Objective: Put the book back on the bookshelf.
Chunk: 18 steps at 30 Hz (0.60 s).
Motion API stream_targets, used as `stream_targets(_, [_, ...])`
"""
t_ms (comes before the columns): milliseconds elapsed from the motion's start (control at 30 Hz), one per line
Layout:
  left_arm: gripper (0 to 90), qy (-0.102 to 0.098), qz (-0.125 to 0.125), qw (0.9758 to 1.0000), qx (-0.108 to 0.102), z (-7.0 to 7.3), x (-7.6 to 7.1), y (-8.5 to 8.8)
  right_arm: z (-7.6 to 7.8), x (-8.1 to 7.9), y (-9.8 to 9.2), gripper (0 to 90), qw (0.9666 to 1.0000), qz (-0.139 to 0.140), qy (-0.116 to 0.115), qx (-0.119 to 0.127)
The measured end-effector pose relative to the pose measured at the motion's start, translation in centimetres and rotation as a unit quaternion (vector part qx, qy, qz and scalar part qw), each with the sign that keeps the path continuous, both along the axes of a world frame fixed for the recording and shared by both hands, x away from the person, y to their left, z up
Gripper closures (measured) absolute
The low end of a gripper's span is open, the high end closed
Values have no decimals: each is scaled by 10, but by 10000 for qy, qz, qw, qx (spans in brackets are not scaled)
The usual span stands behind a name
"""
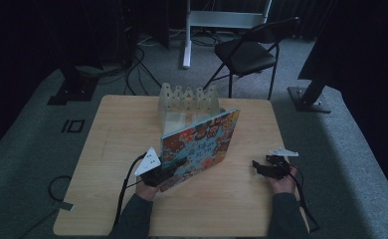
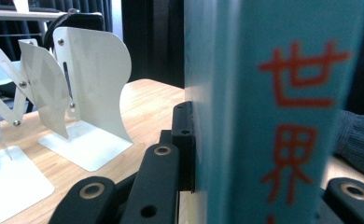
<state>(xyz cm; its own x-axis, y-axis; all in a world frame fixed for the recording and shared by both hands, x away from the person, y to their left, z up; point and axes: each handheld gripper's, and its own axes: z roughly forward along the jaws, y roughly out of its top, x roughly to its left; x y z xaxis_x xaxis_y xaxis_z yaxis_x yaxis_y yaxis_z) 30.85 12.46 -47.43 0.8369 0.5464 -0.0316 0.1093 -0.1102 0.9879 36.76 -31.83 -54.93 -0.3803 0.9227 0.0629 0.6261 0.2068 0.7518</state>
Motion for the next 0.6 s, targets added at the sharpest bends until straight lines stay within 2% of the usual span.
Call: stream_targets(600, [810, -29, 233, 9997, -39, 2, -3, 13, 0, 0, 0, 299, 10000, -3, -1, 11])
